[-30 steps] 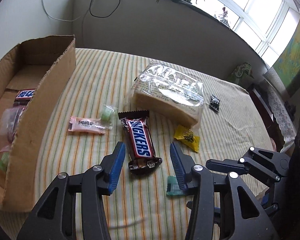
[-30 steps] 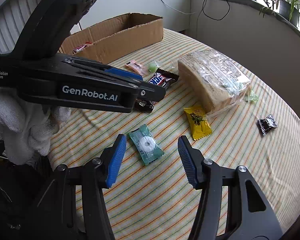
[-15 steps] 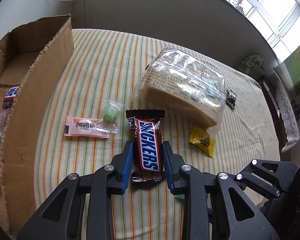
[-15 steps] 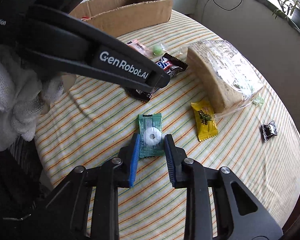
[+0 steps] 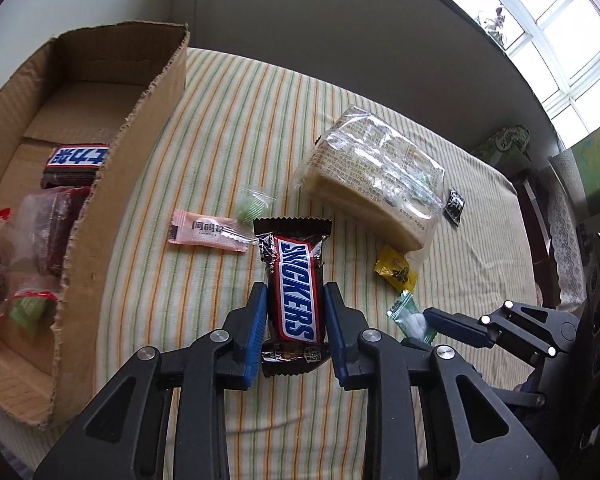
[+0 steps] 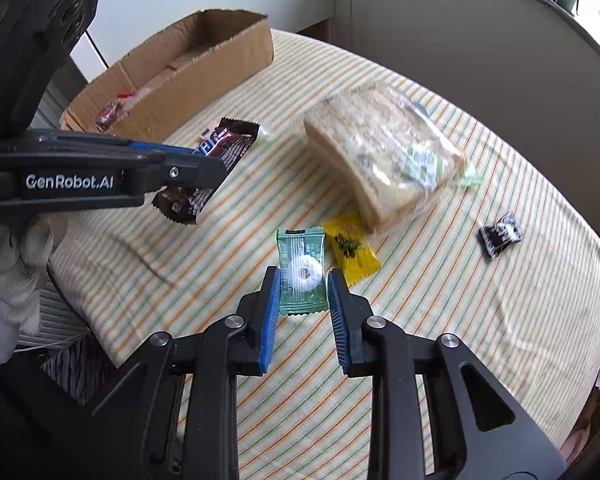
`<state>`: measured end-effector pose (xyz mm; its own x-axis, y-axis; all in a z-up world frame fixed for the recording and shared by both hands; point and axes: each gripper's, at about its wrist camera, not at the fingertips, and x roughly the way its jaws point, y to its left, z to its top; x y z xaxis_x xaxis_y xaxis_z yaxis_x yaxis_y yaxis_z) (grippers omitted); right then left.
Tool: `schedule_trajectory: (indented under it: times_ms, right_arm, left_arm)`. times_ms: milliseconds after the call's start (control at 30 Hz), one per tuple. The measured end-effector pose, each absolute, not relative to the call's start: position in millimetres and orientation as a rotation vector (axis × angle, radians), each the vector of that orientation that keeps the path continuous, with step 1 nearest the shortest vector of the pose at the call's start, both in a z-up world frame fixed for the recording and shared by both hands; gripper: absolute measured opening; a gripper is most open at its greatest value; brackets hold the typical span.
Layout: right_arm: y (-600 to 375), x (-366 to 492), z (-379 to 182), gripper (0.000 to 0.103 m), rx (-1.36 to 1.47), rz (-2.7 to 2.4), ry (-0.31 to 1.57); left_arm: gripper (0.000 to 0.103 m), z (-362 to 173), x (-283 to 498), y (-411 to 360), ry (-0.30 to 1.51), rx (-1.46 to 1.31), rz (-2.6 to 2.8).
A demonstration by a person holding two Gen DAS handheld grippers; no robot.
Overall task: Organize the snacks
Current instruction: 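Carry the mint pack with the right tool while the left tool carries the Snickers bar over the box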
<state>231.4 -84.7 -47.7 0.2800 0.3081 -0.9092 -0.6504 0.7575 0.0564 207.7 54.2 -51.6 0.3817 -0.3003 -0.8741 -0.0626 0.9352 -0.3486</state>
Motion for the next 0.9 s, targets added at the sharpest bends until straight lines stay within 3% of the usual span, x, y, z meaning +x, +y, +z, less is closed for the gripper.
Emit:
schedule_trajectory:
  times_ms: [267, 467, 900]
  right_arm:
    - [-47.5, 248.7, 22.6, 0.025, -0.365, 0.687, 1.037]
    - [3.9, 256.9, 57.7, 0.025, -0.394, 0.742, 0.995]
    - [139.1, 264.4, 44.5, 0.025, -0.510, 0.831, 1.042]
  left_arm:
    - [0.027, 9.0, 192.0, 84.1, 1.099, -0.389, -0.093]
    - [0.027, 24.6, 175.1, 124.0, 1.076, -0.437, -0.007]
    - [0.027, 15.6, 130.0, 193.6, 1.054, -0.575, 0.159]
